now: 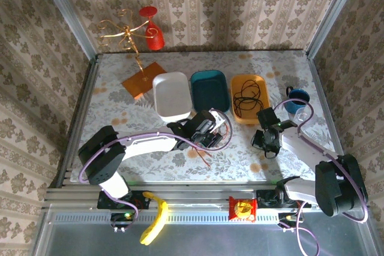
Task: Untangle the cables
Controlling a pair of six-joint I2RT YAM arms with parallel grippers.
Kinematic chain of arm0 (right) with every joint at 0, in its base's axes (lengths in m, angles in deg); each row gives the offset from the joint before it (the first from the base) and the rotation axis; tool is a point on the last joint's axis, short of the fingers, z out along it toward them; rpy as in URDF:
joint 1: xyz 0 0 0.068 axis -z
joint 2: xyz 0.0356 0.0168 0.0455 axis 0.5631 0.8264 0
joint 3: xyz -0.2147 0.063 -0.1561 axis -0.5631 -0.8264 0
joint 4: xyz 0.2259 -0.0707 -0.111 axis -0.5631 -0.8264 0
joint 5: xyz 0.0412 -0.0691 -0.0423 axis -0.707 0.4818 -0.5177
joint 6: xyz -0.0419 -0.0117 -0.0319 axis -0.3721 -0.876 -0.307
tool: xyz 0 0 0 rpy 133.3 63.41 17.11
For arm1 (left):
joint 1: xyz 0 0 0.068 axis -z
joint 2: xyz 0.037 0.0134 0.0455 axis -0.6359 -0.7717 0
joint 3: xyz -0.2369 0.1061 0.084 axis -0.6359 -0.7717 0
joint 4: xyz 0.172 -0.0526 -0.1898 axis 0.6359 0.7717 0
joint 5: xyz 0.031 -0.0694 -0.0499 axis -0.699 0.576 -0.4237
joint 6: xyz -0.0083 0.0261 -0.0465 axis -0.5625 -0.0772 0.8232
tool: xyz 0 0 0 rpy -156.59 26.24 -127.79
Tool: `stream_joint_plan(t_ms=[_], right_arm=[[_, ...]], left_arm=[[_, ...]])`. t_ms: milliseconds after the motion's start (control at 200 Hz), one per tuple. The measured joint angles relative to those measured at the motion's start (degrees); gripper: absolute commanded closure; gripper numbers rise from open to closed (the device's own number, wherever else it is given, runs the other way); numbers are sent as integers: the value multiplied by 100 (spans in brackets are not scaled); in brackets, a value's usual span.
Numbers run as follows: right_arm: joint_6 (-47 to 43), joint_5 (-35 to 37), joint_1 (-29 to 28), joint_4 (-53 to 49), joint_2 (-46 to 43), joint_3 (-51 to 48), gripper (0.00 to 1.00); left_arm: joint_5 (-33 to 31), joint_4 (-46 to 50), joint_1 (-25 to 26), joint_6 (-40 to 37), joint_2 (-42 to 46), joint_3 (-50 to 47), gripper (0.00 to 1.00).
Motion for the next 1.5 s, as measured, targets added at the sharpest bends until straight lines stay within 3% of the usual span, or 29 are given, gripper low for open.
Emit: stream_joint_plan(t_ms=[215, 575, 695, 890, 1070, 1145, 1380, 1500], right_arm=[[-450, -1093, 0, -389, -501, 435, 99], [-855, -2911, 0, -479, -114, 1316, 99], [-986, -3239, 0, -470, -107, 1384, 99], [-1108, -3521, -66, -411, -299, 1384, 99], [-1115, -3598, -289, -267, -516, 1432, 100], [-1115, -3595, -328, -227, -520, 1475, 100], [-1097, -3560, -542, 26, -520, 1510, 100], [-1084, -3423, -632, 90, -507, 1510, 100]], left_arm=[[157, -105, 20, -28, 0, 44, 25], [822, -678, 111, -332, 339, 33, 23], [1425, -879, -105, -210, 595, -79, 24], [2634, -1073, -898, 365, 741, -142, 25], [3289, -942, -946, 437, 682, -125, 27], [3493, -841, -931, 455, 579, -96, 36], [3738, -656, -933, 514, 275, 94, 99], [3641, -710, -942, 566, 271, 107, 100]])
